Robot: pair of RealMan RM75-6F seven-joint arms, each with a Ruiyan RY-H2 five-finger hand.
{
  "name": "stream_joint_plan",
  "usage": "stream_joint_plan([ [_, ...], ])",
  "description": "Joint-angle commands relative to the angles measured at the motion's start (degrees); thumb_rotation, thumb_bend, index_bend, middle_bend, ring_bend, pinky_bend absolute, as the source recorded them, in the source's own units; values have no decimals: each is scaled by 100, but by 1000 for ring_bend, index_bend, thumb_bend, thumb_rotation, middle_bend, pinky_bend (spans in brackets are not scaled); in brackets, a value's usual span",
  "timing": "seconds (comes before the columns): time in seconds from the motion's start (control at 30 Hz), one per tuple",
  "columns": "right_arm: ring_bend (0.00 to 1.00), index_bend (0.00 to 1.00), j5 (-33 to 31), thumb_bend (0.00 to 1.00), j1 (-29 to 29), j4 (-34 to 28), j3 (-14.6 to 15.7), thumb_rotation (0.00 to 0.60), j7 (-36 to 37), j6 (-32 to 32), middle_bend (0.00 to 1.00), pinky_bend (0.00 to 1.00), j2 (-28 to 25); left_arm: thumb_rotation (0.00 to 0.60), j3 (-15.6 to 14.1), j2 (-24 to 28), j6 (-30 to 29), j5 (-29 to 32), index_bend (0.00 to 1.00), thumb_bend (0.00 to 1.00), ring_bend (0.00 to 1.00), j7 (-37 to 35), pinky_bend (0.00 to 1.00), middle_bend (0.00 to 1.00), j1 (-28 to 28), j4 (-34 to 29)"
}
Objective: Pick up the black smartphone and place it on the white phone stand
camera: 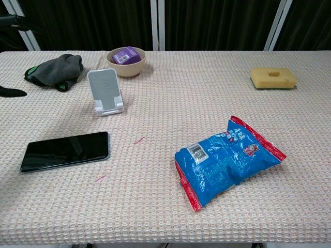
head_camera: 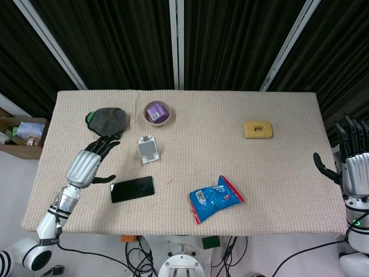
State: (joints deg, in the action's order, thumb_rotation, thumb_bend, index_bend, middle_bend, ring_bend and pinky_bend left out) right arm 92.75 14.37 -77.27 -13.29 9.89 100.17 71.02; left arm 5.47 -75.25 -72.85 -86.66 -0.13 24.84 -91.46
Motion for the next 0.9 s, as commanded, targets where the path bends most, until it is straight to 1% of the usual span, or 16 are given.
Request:
stream_joint_plan([
  [0.03,0,0,-10,330,29,29,5,600,5,-55,0,0,17,600,33,-32,-102,-24,145,92,72,3,220,117,-18,46],
  [0.2,0,0,-25,330,50,131,34,600,85,-110,0,0,77,600,-7,-80,-114,-32,146,92,72,54,220,117,-35,60],
  [0.37,0,0,20,330,30,136,19,600,125,10,0,0,61,600,-154,-40,-17,-11,146,91,74,226,220,117,-83,-51],
  [0.47,0,0,-4,331,0,100,-8,600,136,69,0,0,22,595,-275,27,125,268,149,72,87,492,220,117,-199,-261],
  [0.57,0,0,-95,330,-23,105,-32,600,156,47,0,0,7,572,-347,25,282,529,152,62,87,567,220,134,-265,-459],
  [0.67,0,0,-160,330,-11,154,-22,600,170,-59,0,0,10,546,-362,-74,435,681,152,59,87,668,225,147,-244,-505],
  [0.9,0,0,-147,330,18,225,-33,600,234,-88,0,0,-47,537,-359,-512,866,1091,152,60,87,1264,235,149,-69,-356],
])
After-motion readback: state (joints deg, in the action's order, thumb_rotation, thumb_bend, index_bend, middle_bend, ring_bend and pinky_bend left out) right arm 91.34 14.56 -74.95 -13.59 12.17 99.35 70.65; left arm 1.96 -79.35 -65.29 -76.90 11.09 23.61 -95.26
